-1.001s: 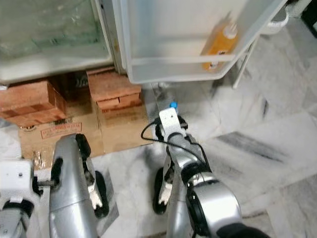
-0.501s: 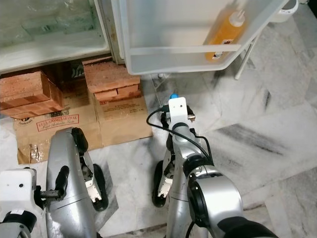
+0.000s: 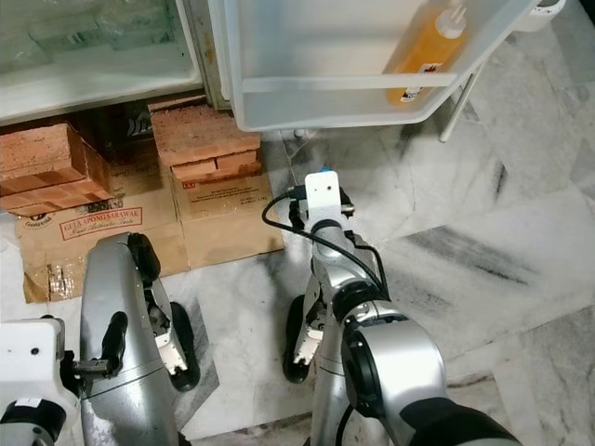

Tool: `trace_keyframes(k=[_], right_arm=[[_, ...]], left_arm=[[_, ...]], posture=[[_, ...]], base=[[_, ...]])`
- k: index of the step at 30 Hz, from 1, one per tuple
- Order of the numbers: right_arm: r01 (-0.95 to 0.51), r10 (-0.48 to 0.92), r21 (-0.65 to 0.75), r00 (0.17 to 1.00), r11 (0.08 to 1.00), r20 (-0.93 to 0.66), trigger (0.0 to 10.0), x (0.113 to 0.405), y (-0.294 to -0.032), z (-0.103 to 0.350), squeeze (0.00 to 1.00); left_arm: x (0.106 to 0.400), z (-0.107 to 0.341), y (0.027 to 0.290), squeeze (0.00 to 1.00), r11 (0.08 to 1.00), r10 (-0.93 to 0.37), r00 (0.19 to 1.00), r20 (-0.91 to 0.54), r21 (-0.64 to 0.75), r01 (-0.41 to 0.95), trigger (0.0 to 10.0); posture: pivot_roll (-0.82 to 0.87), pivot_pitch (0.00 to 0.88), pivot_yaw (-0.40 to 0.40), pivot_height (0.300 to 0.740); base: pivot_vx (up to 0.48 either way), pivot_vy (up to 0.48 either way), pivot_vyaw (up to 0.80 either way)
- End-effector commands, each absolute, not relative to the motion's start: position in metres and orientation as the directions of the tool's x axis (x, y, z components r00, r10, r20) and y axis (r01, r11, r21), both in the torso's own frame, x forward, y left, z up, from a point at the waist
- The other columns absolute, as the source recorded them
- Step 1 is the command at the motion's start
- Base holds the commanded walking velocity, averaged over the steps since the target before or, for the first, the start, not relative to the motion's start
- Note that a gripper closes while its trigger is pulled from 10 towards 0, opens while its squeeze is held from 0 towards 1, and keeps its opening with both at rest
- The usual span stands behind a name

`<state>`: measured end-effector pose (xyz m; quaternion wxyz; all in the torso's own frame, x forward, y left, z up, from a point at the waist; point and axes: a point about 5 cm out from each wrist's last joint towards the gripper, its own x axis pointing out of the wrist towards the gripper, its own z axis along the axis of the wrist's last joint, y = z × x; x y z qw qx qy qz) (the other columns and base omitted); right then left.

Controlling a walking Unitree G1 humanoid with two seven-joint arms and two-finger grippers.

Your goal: Restocking fridge

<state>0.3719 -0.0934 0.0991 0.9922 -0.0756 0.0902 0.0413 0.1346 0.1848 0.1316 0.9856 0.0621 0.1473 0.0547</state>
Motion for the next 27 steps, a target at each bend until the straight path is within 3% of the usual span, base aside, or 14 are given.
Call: trace_keyframes(k=[1, 17, 21, 27], right_arm=[[-0.1, 0.063, -0.157, 0.973, 0.982, -0.223, 10.0, 0.366, -0.102, 0.086, 0.0], [-0.286, 0.282, -0.05, 0.957, 0.957, -0.074, 10.0, 0.35, -0.133, 0.091, 0.0], [-0.305, 0.306, -0.04, 0.952, 0.951, -0.004, 10.0, 0.32, -0.147, 0.1, 0.0], [-0.309, 0.31, -0.031, 0.951, 0.95, 0.021, 10.0, 0.295, -0.15, 0.101, 0.0]], left_arm=[[0.133, 0.122, 0.187, 0.0, 0.984, 0.143, 0.934, -0.328, 0.144, -0.1, 10.0], [0.197, 0.107, 0.198, 0.0, 0.985, 0.107, 0.965, -0.239, 0.156, -0.071, 10.0], [0.216, 0.104, 0.201, 0.0, 0.985, 0.099, 0.971, -0.217, 0.161, -0.064, 10.0], [0.222, 0.103, 0.201, 0.0, 0.985, 0.095, 0.975, -0.201, 0.16, -0.064, 10.0]], posture=[[0.26, 0.51, -0.137, 0.458], [0.13, 0.26, -0.12, 0.477], [0.11, 0.192, -0.113, 0.497], [0.09, 0.148, -0.107, 0.511]], base=[[0.0, 0.0, 0.0], [0.0, 0.0, 0.0], [0.0, 0.0, 0.0], [0.0, 0.0, 0.0]])
